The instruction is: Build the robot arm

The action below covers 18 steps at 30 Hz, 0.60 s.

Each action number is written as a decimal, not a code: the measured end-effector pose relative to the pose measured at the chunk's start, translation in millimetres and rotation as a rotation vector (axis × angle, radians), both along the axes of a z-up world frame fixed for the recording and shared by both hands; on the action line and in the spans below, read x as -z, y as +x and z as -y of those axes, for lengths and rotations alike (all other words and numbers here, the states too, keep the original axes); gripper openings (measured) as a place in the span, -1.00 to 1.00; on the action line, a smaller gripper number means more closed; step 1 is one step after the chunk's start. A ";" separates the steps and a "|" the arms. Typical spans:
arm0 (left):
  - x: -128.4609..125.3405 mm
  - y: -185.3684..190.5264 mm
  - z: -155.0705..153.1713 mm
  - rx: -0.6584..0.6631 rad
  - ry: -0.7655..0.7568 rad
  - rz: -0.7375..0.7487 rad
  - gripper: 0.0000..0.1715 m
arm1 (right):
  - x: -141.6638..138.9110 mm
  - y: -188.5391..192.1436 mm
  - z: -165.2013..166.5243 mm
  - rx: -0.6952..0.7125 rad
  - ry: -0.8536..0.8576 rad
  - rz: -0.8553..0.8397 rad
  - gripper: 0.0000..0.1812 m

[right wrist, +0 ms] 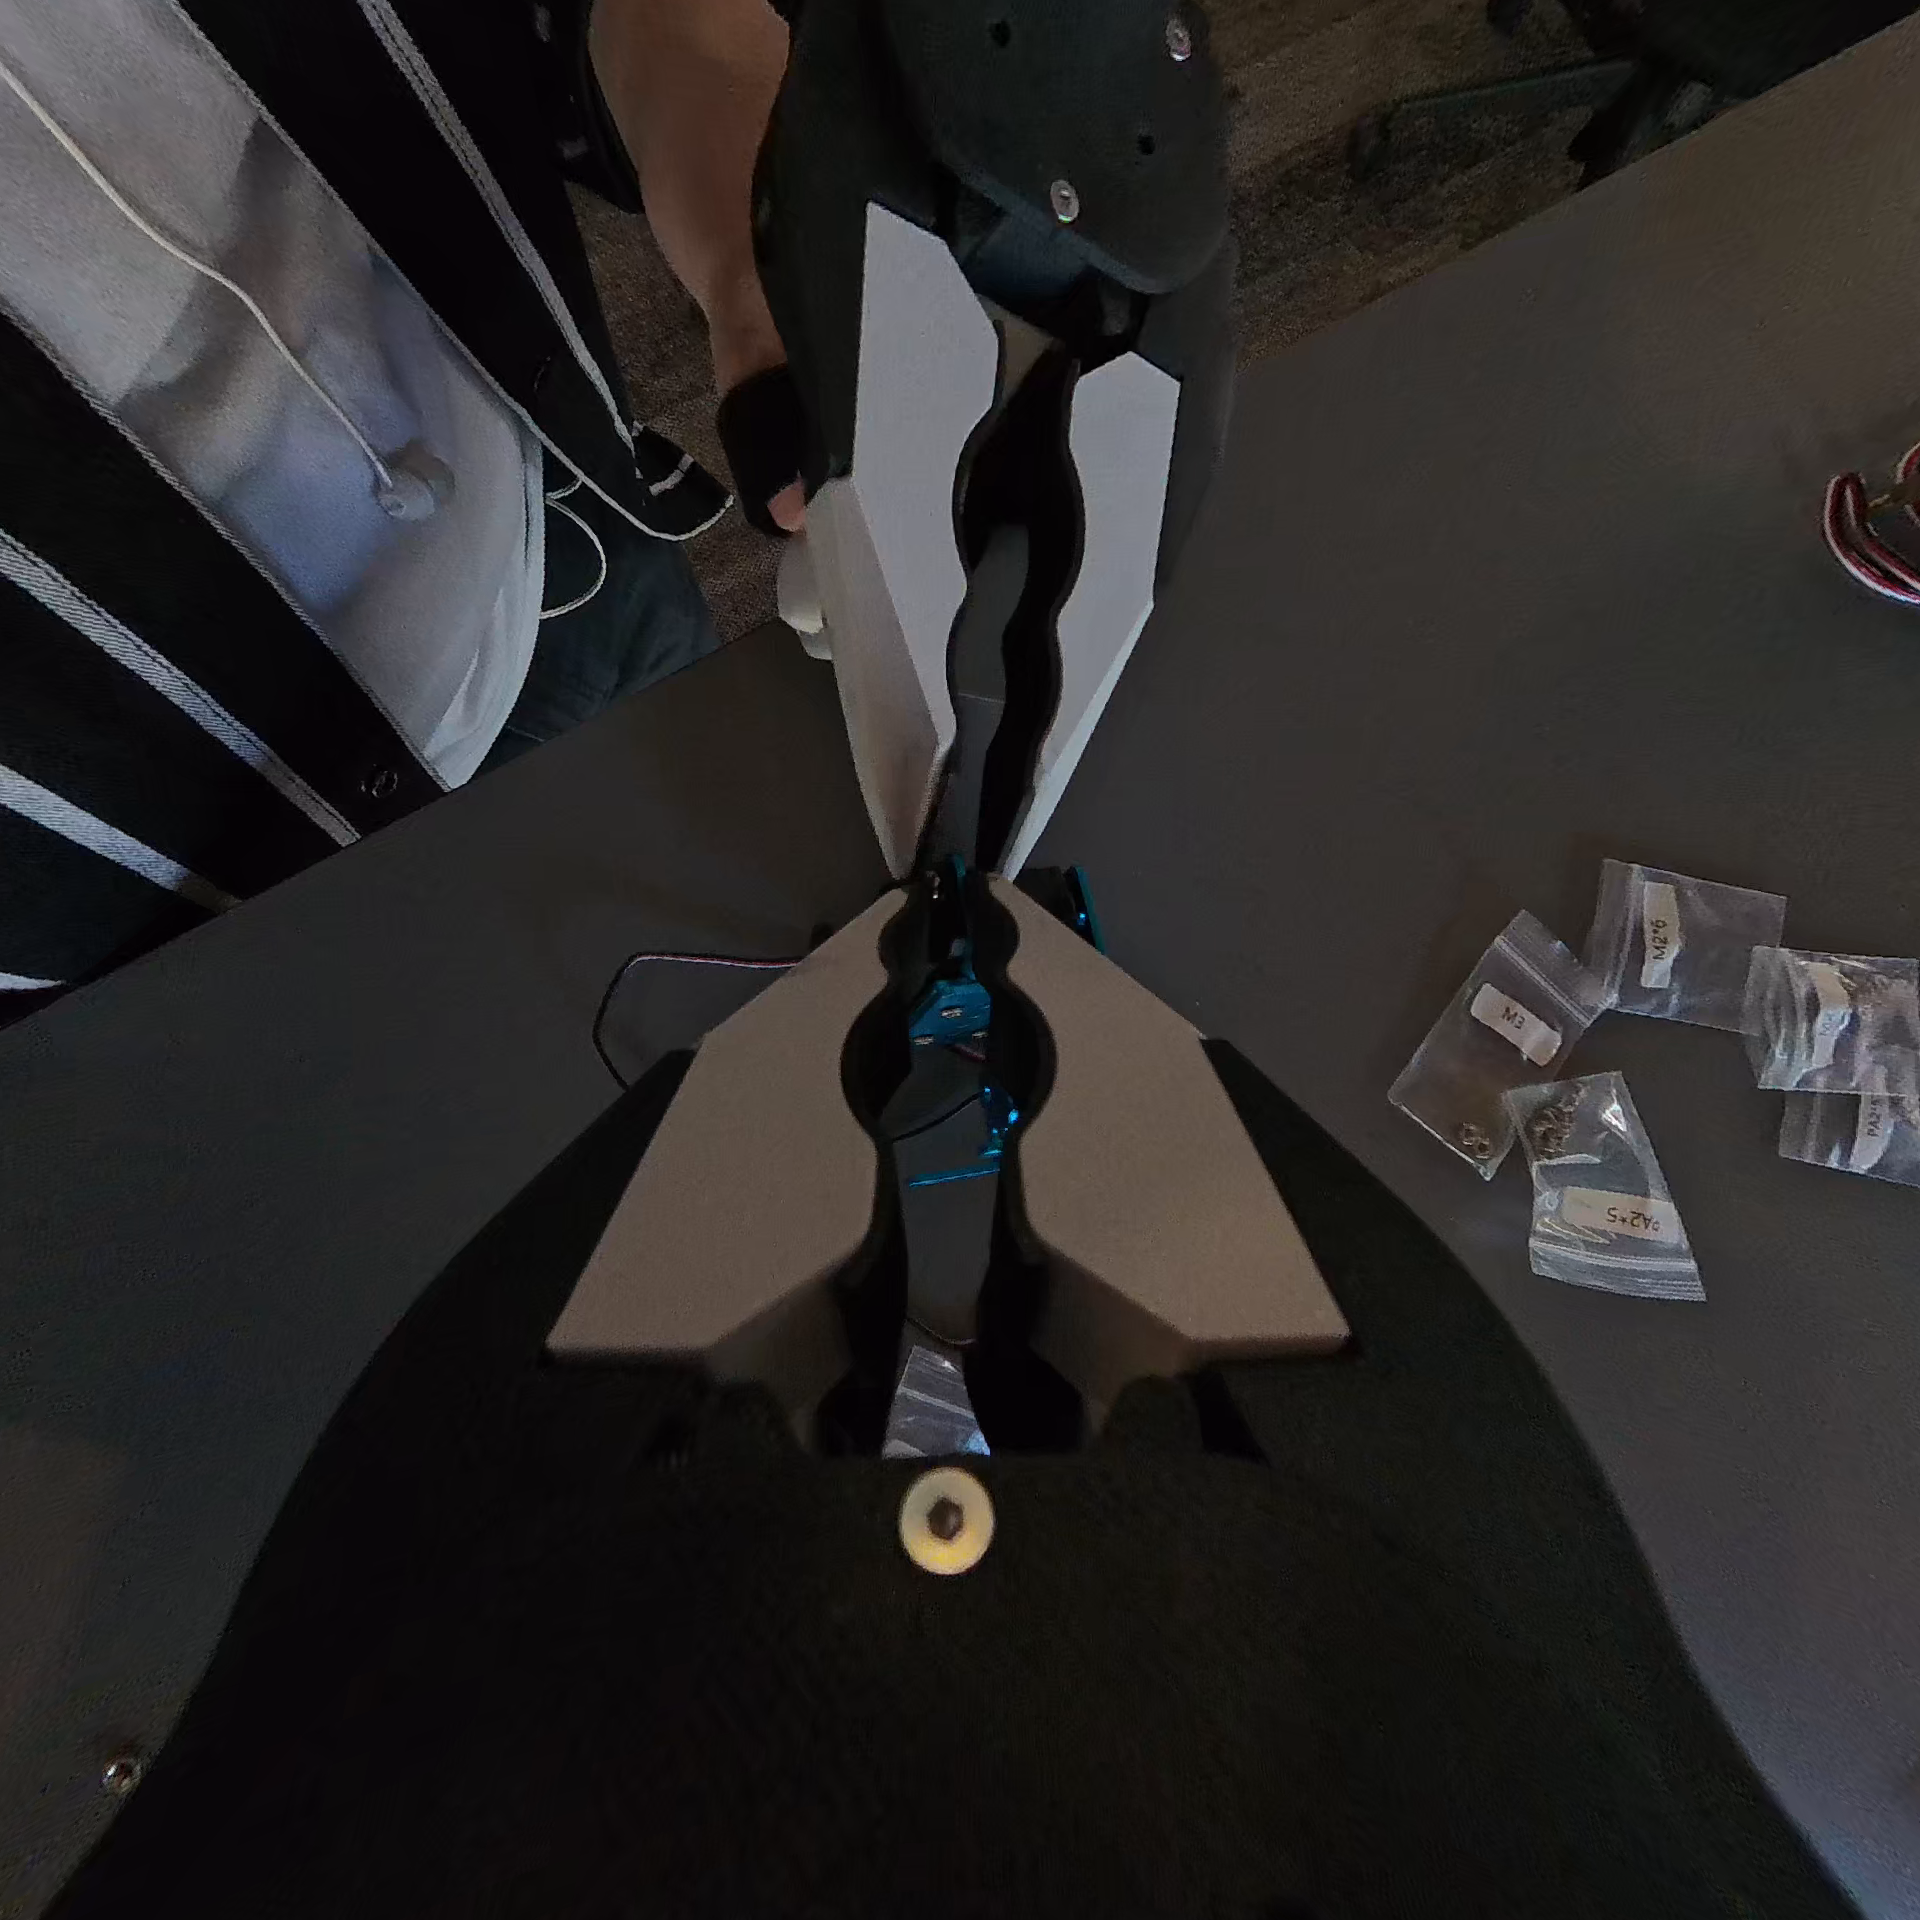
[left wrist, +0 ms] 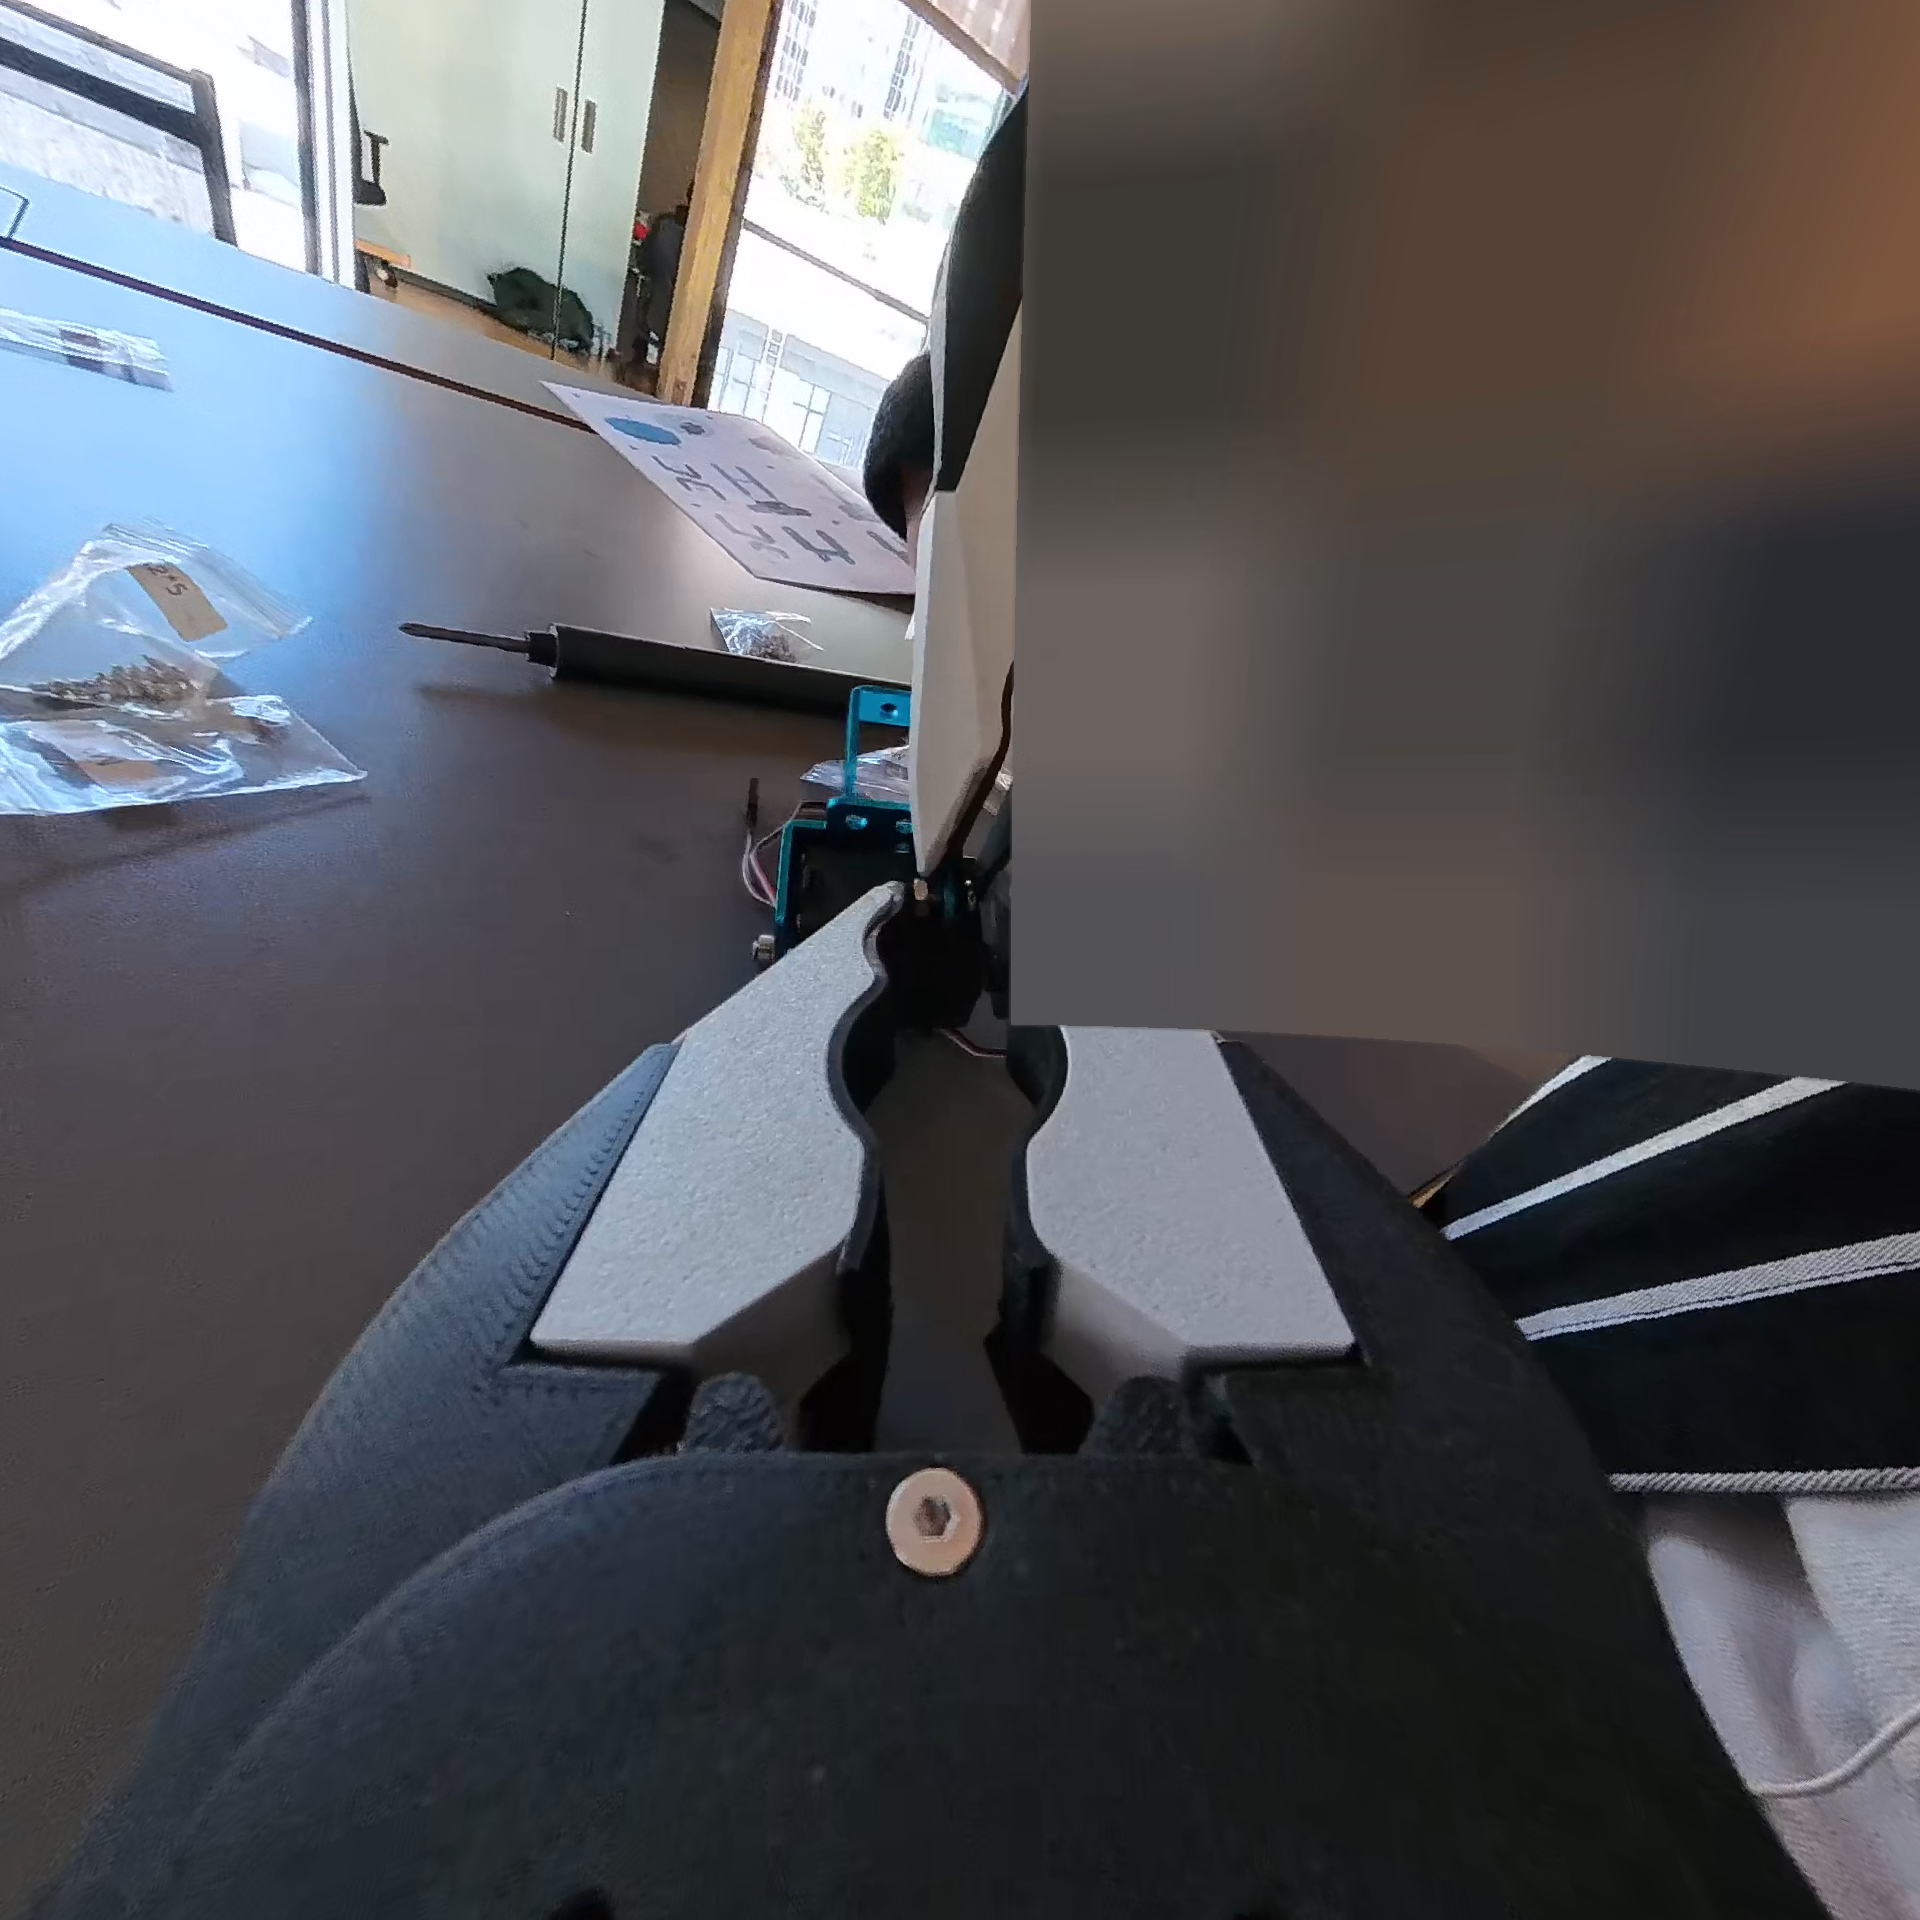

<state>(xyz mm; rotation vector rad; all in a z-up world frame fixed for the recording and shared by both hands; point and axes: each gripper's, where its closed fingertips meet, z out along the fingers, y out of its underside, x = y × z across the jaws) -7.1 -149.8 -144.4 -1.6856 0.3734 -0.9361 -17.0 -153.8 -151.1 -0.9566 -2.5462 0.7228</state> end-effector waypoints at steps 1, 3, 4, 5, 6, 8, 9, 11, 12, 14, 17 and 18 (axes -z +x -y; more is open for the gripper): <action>-0.3 -0.2 0.2 -0.001 0.003 0.003 -0.89 | -0.1 0.0 -0.1 -0.002 0.001 -0.002 -0.93; 0.0 -1.3 0.8 -0.006 0.009 0.003 -0.89 | -0.2 0.4 0.5 -0.014 -0.003 -0.009 -0.93; 0.2 -1.4 1.5 0.000 0.012 0.004 -0.90 | -0.3 1.1 1.6 -0.021 -0.013 -0.011 -0.93; 0.1 -1.4 2.5 0.012 0.011 0.010 -0.90 | -0.4 1.5 2.5 -0.027 -0.020 -0.014 -0.93; -0.1 -1.9 3.2 0.025 0.008 0.020 -0.90 | -0.4 1.7 2.9 -0.031 -0.024 -0.019 -0.93; -0.9 -2.9 5.1 0.061 0.012 0.032 -0.98 | -0.5 1.6 1.8 -0.032 -0.028 -0.024 -0.93; -0.7 -3.6 5.4 0.073 0.014 0.027 -0.99 | -0.6 1.4 0.3 -0.030 -0.026 -0.025 -0.93; 1.4 -7.8 1.8 0.051 0.031 -0.025 -1.00 | -0.7 1.9 -0.6 -0.035 -0.036 -0.022 -0.93; 1.8 -10.0 0.2 0.038 0.050 -0.061 -0.97 | -0.7 2.0 -0.6 -0.036 -0.041 -0.021 -0.93; 0.7 -11.6 -1.2 0.031 0.090 -0.112 -0.91 | -0.6 1.6 -0.7 -0.035 -0.047 -0.022 -0.93; 3.9 -9.6 -3.6 0.043 0.092 -0.144 -0.91 | -0.5 1.2 -0.5 -0.038 -0.047 -0.026 -0.93; 4.4 -8.9 -4.3 0.046 0.091 -0.146 -0.93 | -0.5 1.2 -0.5 -0.037 -0.047 -0.025 -0.93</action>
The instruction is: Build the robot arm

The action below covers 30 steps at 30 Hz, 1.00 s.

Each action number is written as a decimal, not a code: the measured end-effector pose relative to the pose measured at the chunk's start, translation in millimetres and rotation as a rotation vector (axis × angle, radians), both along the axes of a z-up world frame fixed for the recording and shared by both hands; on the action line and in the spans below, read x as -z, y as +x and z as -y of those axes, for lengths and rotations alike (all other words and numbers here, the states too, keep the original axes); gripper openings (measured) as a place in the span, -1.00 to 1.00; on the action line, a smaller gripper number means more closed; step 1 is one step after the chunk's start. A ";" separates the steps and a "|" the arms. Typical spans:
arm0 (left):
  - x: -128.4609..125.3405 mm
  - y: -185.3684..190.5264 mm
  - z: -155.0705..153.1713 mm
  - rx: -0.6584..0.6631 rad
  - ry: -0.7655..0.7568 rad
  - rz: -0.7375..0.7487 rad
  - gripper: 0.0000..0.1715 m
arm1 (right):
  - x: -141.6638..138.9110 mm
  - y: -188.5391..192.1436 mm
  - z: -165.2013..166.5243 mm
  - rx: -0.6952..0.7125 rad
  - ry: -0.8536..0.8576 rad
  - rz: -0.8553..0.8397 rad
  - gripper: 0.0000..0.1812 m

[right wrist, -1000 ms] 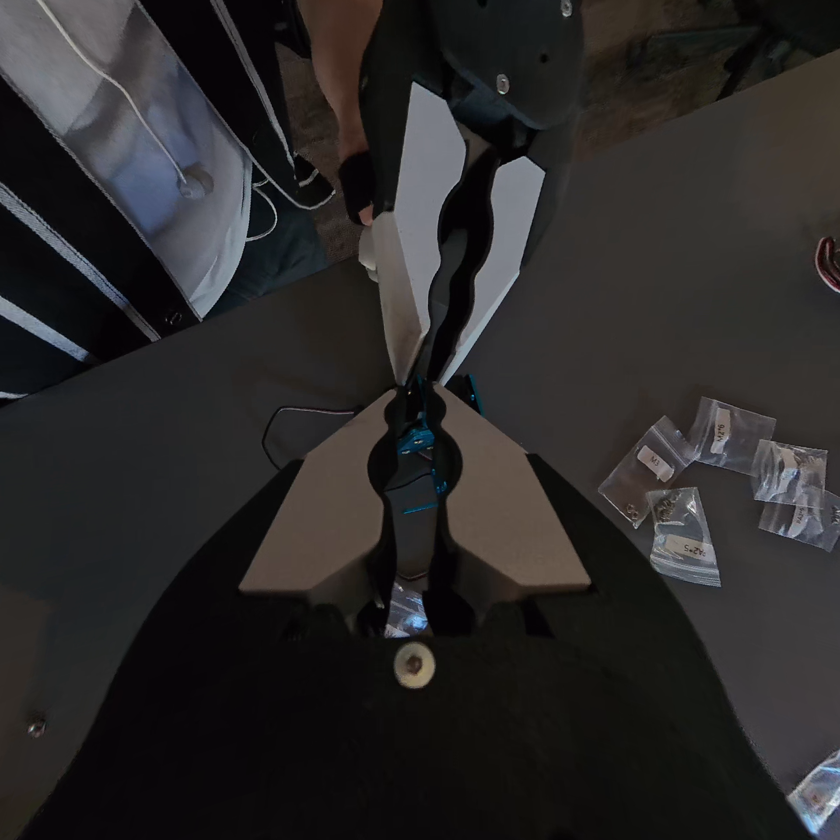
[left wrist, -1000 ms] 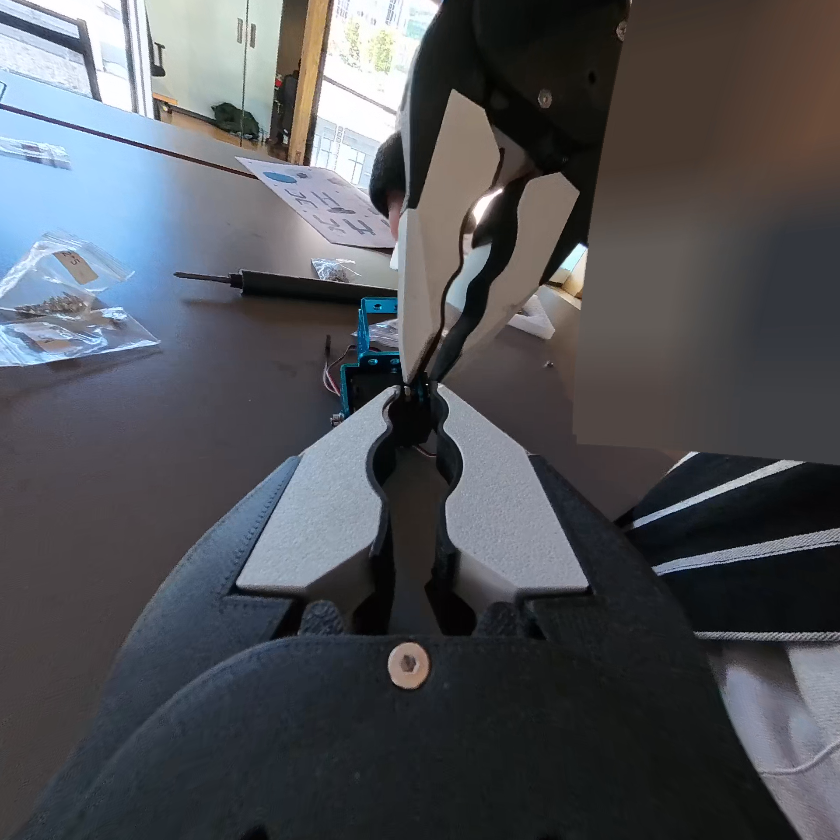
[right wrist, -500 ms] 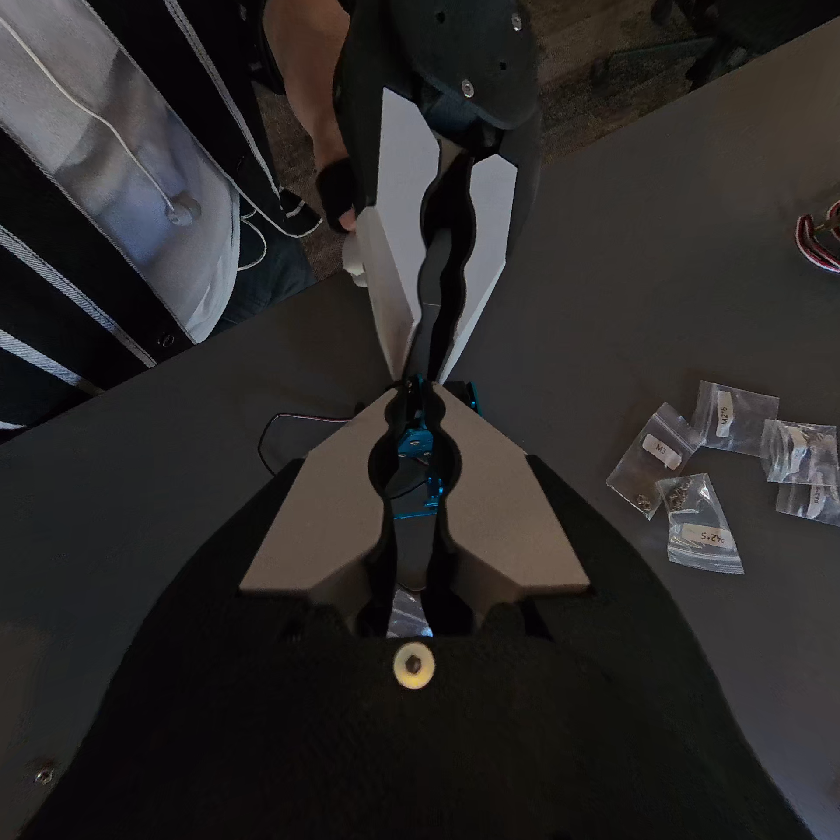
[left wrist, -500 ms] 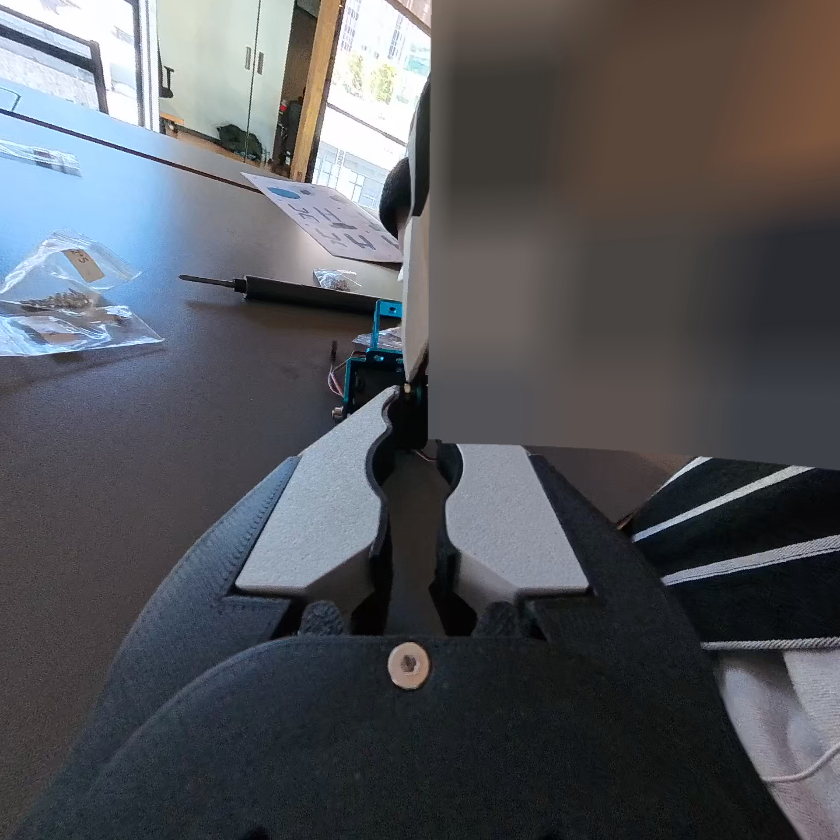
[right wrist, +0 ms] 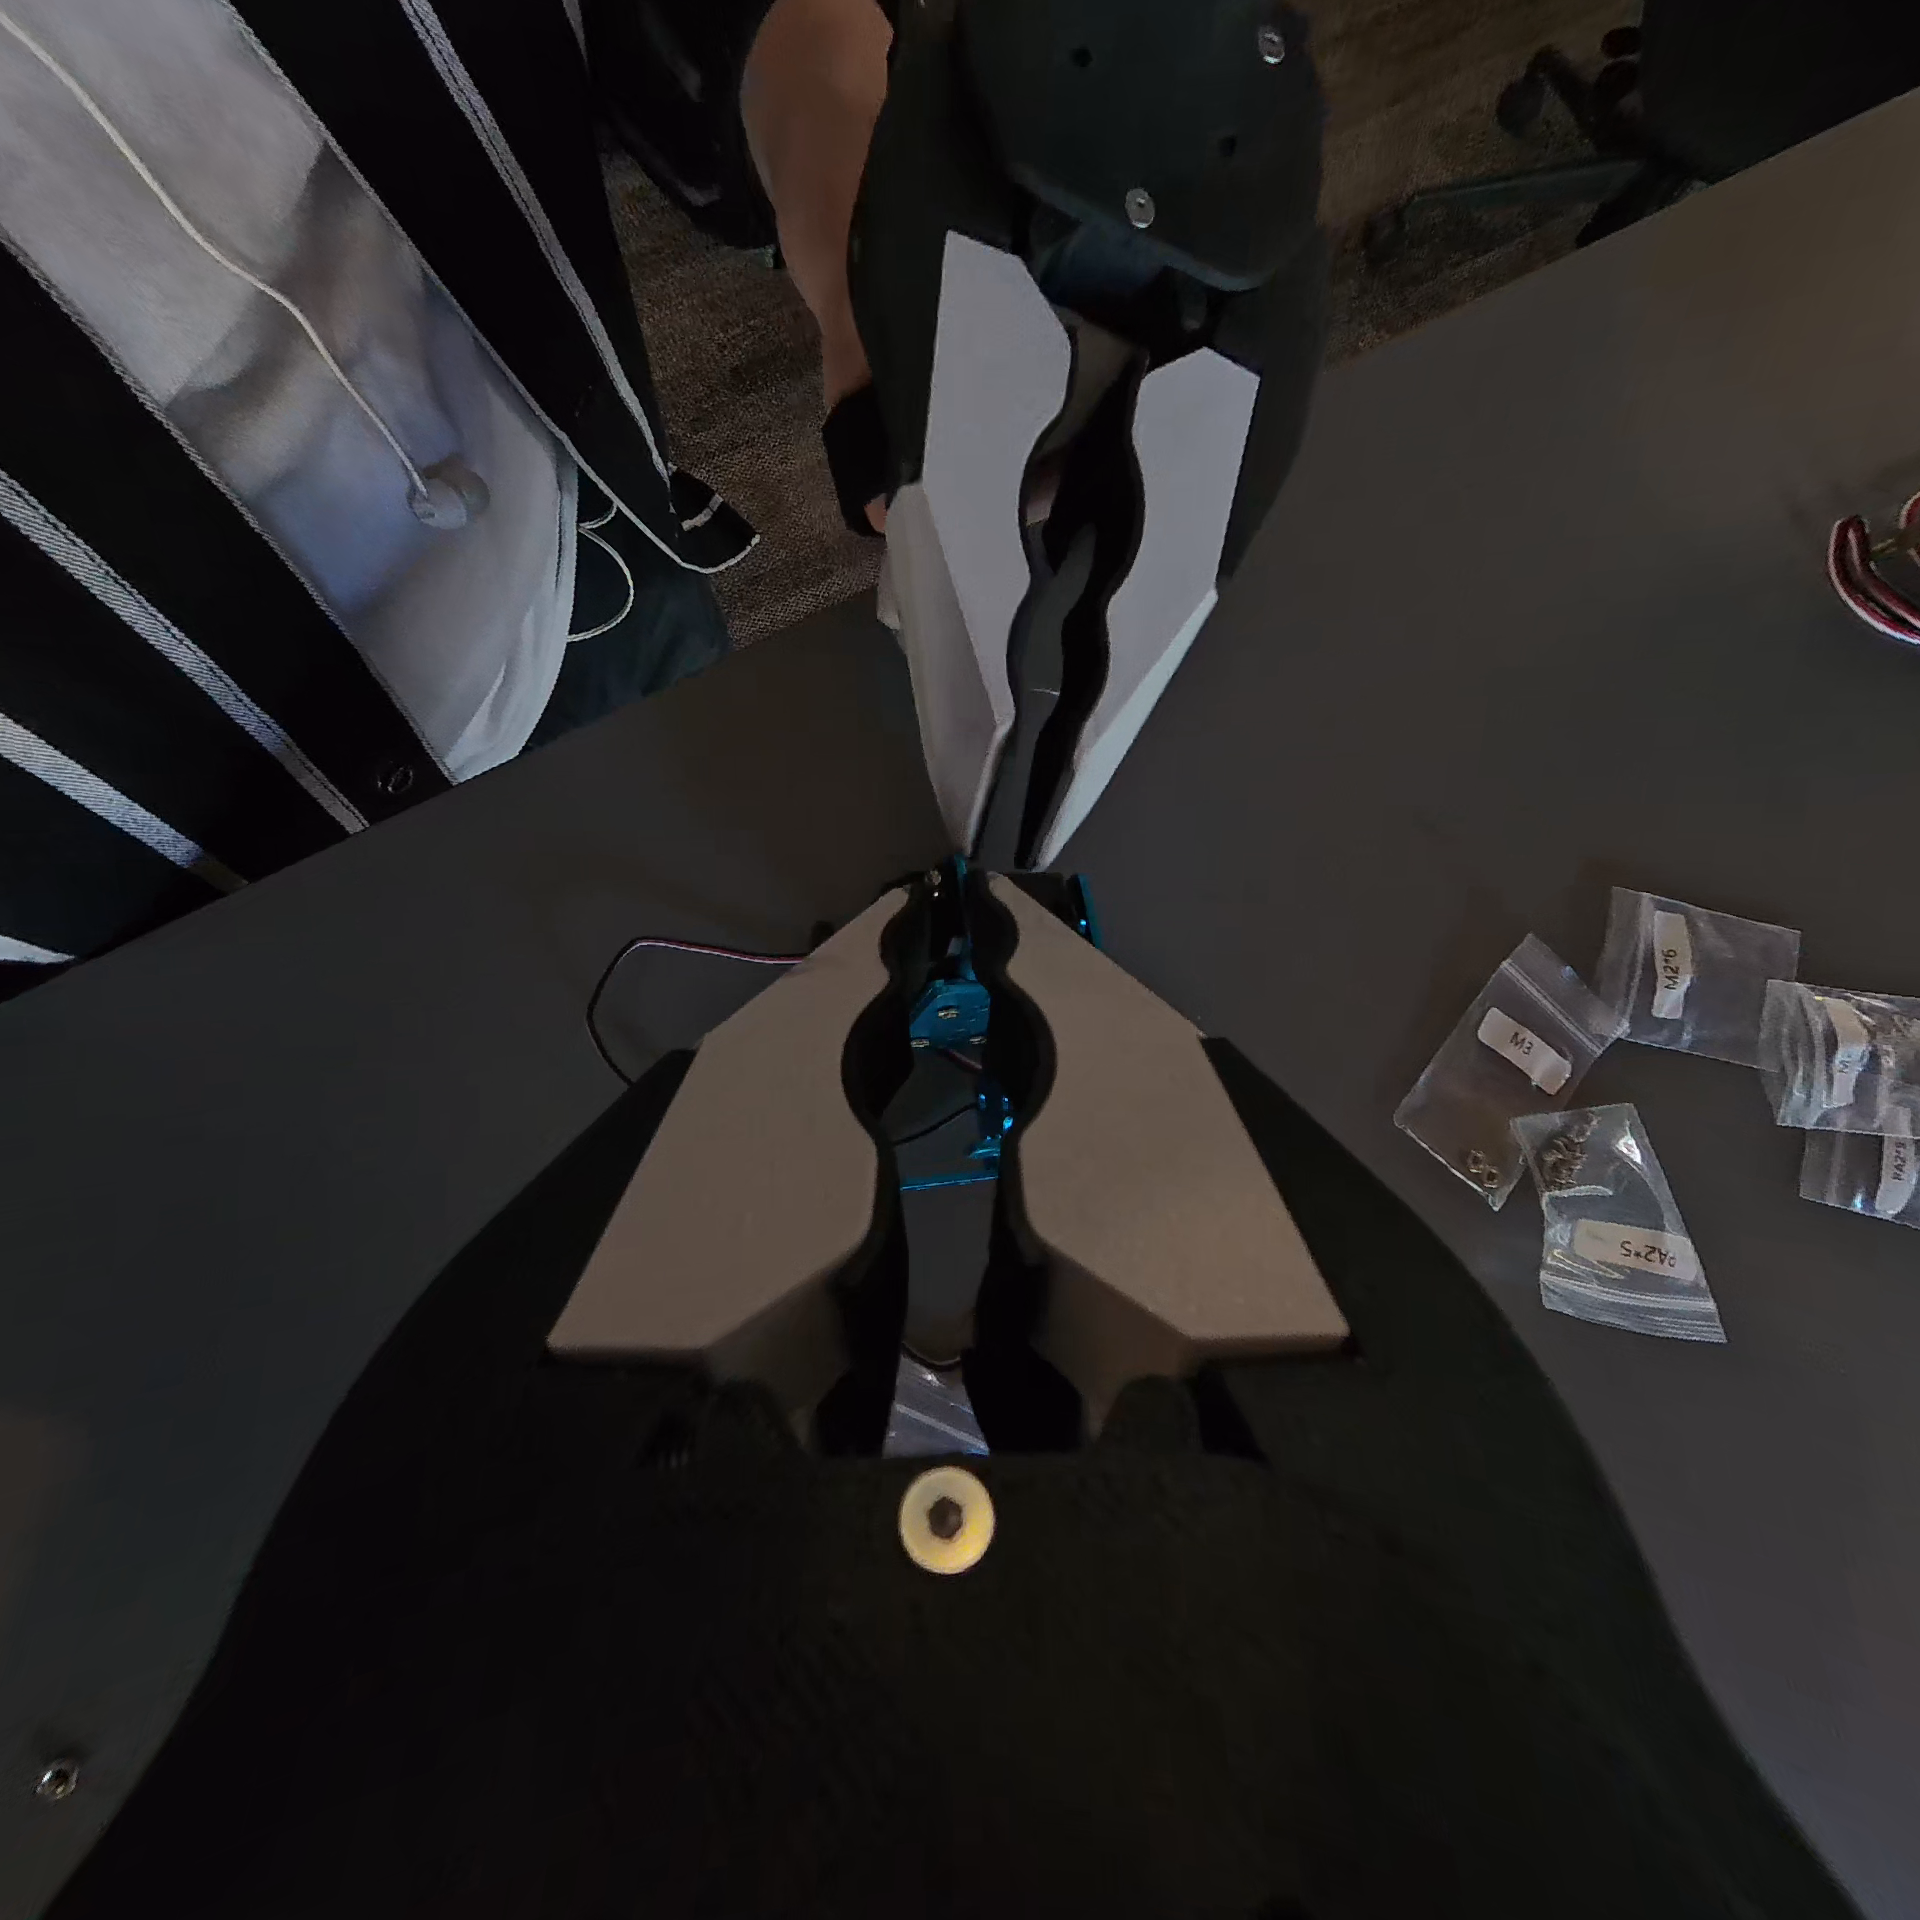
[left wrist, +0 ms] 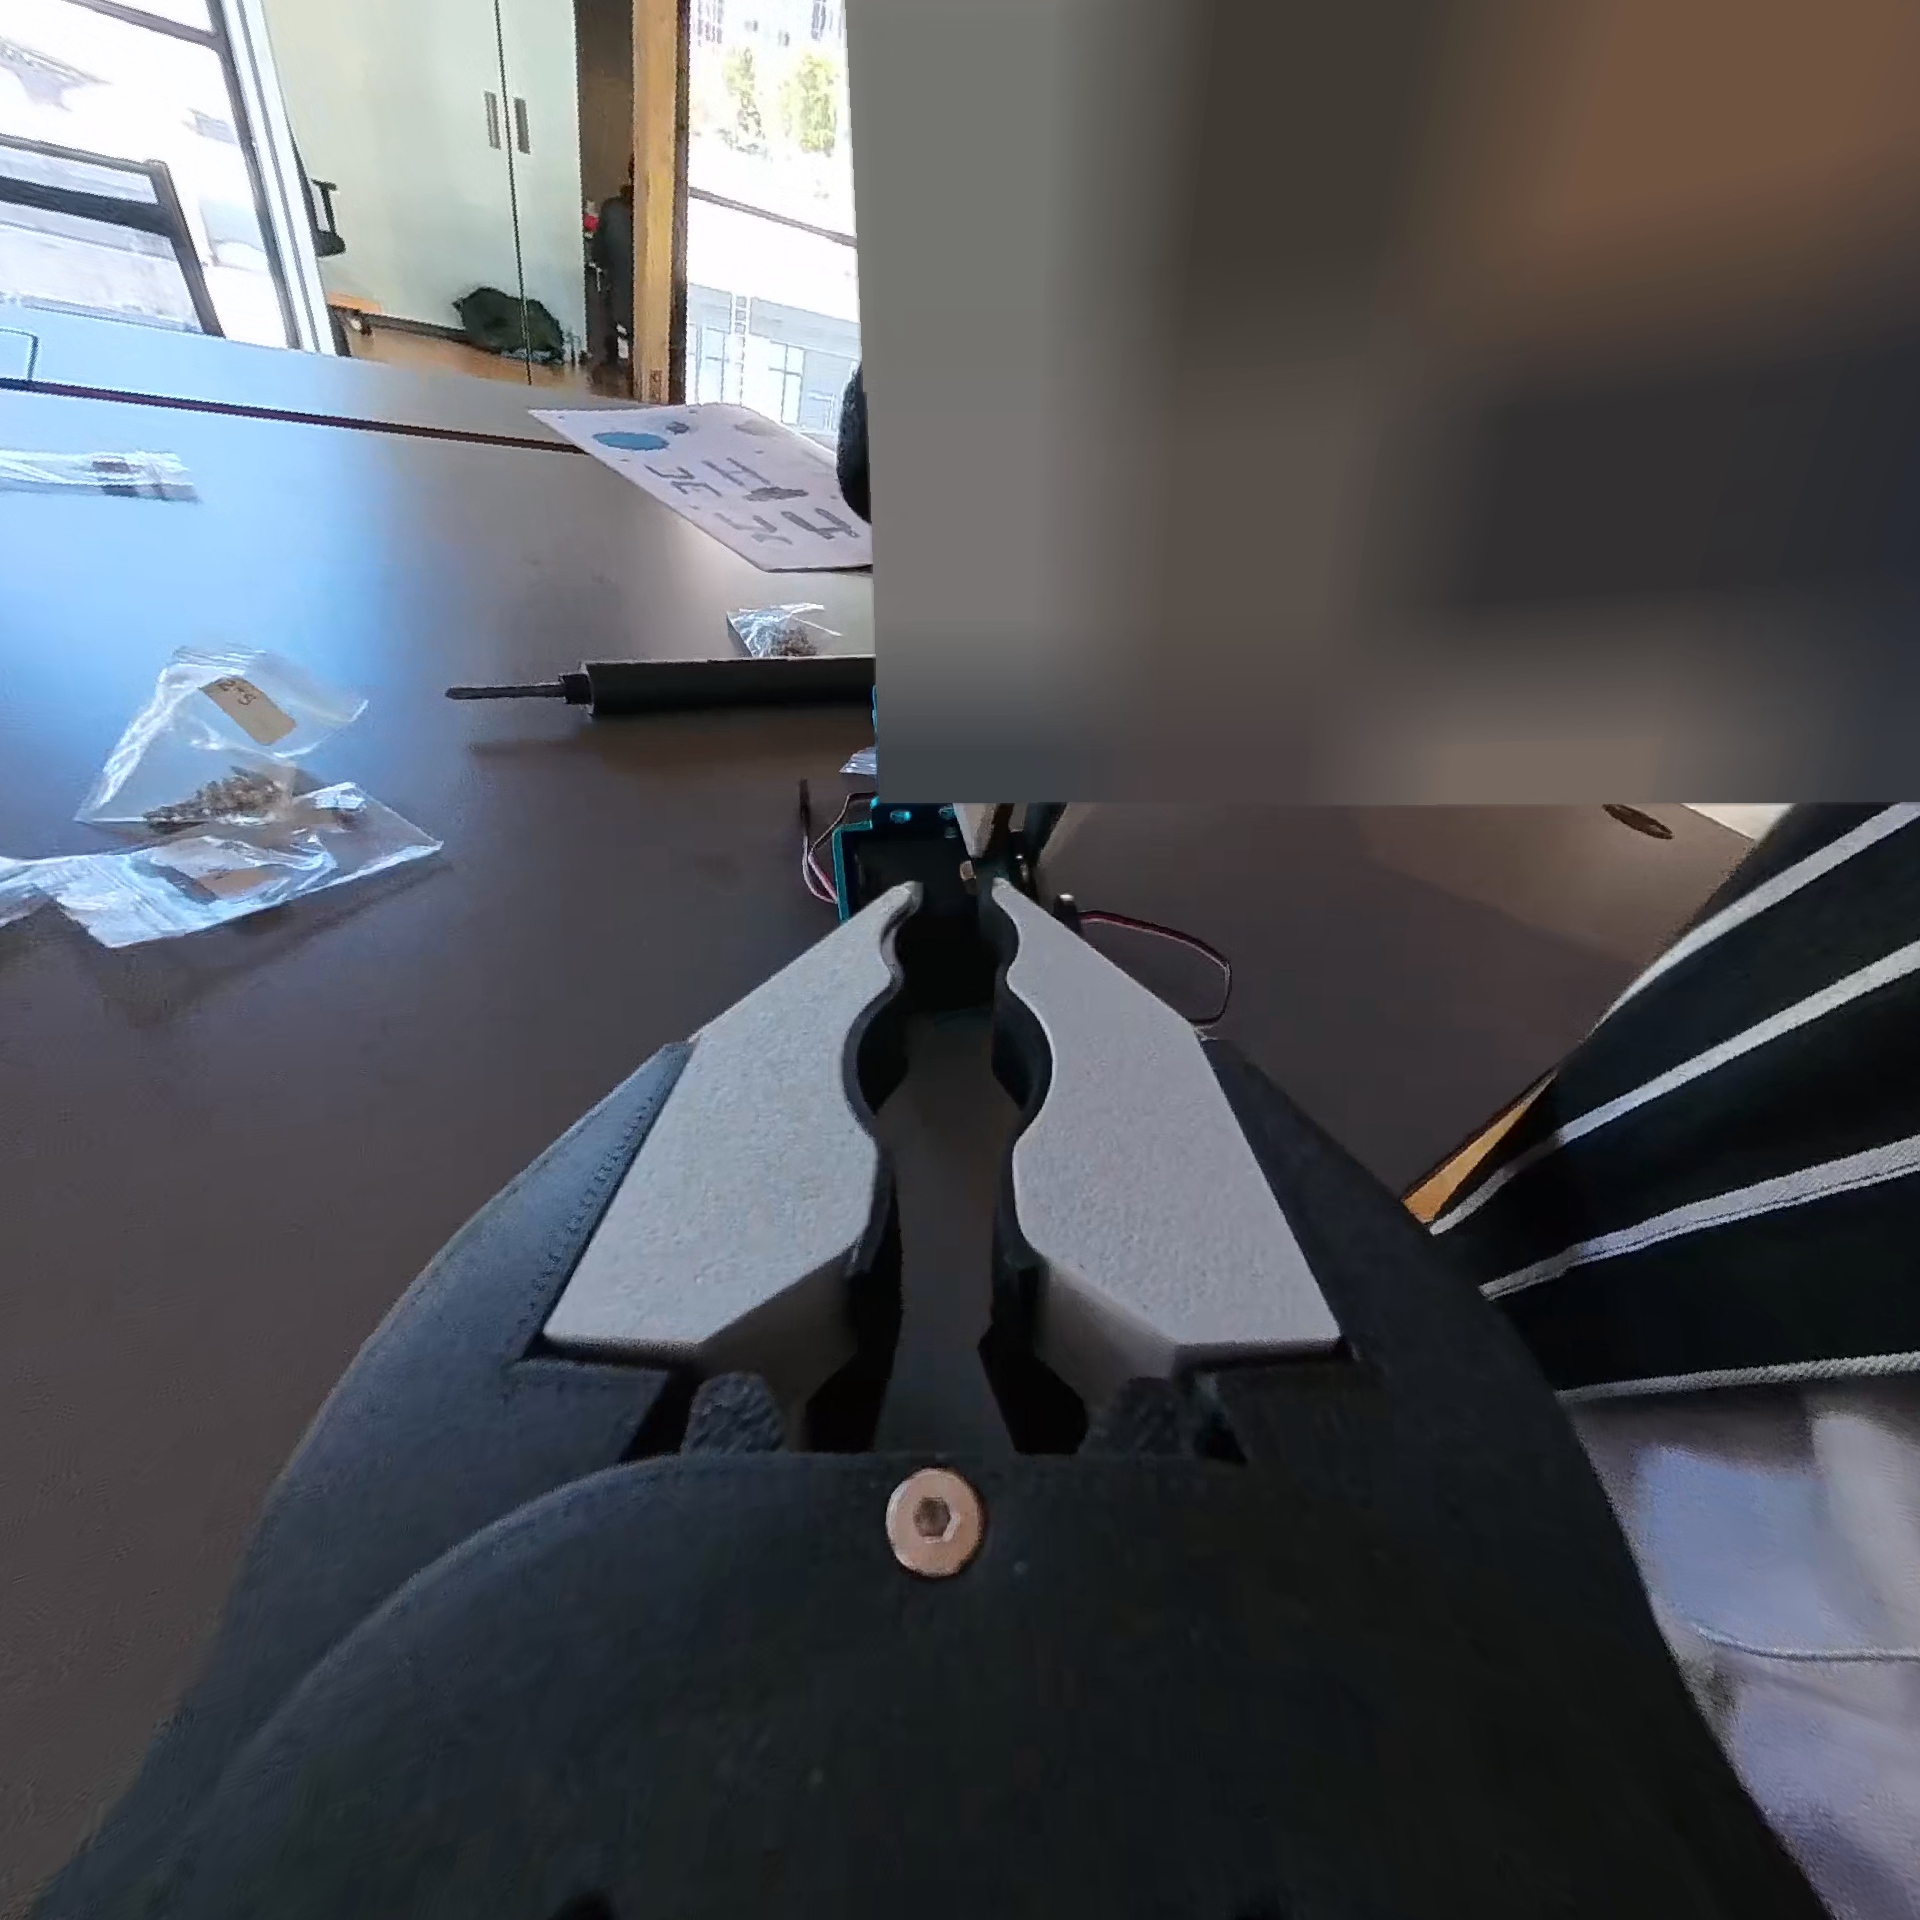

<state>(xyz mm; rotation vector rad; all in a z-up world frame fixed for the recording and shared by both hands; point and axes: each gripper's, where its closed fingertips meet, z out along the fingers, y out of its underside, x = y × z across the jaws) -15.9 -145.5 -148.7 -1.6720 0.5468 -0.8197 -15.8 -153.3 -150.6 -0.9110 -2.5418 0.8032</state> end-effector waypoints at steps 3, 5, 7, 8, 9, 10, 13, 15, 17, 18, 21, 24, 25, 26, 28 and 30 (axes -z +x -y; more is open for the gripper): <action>-2.6 1.5 -0.2 0.014 0.014 0.004 -0.98 | -0.1 0.2 -0.1 0.001 -0.002 0.000 -0.93; -1.3 2.7 0.1 0.024 0.011 -0.004 -1.00 | -0.1 0.2 -0.1 0.002 -0.005 0.001 -0.93; -0.8 3.6 0.1 0.030 0.012 -0.012 -1.00 | -0.2 0.8 -0.3 0.000 -0.004 0.001 -0.93; -0.7 3.9 0.2 0.036 0.008 -0.010 -1.00 | -0.3 1.0 -0.4 0.000 -0.006 0.003 -0.93; -0.5 4.1 0.3 0.045 -0.004 -0.002 -1.00 | -0.3 1.3 -0.5 0.000 -0.009 0.005 -0.92; -0.2 4.3 0.8 0.056 -0.020 0.009 -1.00 | -0.4 1.3 -0.6 0.000 -0.010 0.006 -0.92; -0.2 4.5 1.4 0.070 -0.040 0.030 -1.00 | -0.4 1.2 -0.4 -0.003 -0.012 0.006 -0.93; -0.2 4.0 0.8 0.060 -0.038 0.025 -1.00 | -0.4 1.0 -0.4 -0.005 -0.013 0.005 -0.93; -0.1 3.5 0.6 0.056 -0.041 0.028 -0.98 | -0.4 0.8 -0.4 -0.005 -0.017 0.006 -0.93; 0.2 3.0 0.3 0.056 -0.047 0.032 -0.95 | -0.4 0.8 -0.4 -0.005 -0.017 0.007 -0.93; 0.0 0.0 0.3 0.061 -0.064 0.047 -0.80 | -0.5 1.3 -0.7 -0.005 -0.013 0.006 -0.93; -1.8 1.6 4.0 0.095 -0.063 0.062 -0.77 | -0.6 1.6 -0.8 -0.005 -0.011 0.007 -0.92; -0.8 2.2 3.9 0.095 -0.063 0.053 -0.77 | -0.6 1.6 -0.8 -0.004 -0.010 0.007 -0.93; -0.4 2.8 4.2 0.097 -0.061 0.045 -0.78 | -0.6 1.5 -0.9 -0.004 -0.010 0.007 -0.93; 1.1 2.1 4.3 0.091 -0.054 0.028 -0.78 | -0.7 1.6 -1.0 -0.003 -0.010 0.008 -0.93; 4.7 -4.5 2.6 0.054 -0.054 0.009 -0.78 | -0.6 1.4 -1.1 -0.003 -0.011 0.008 -0.92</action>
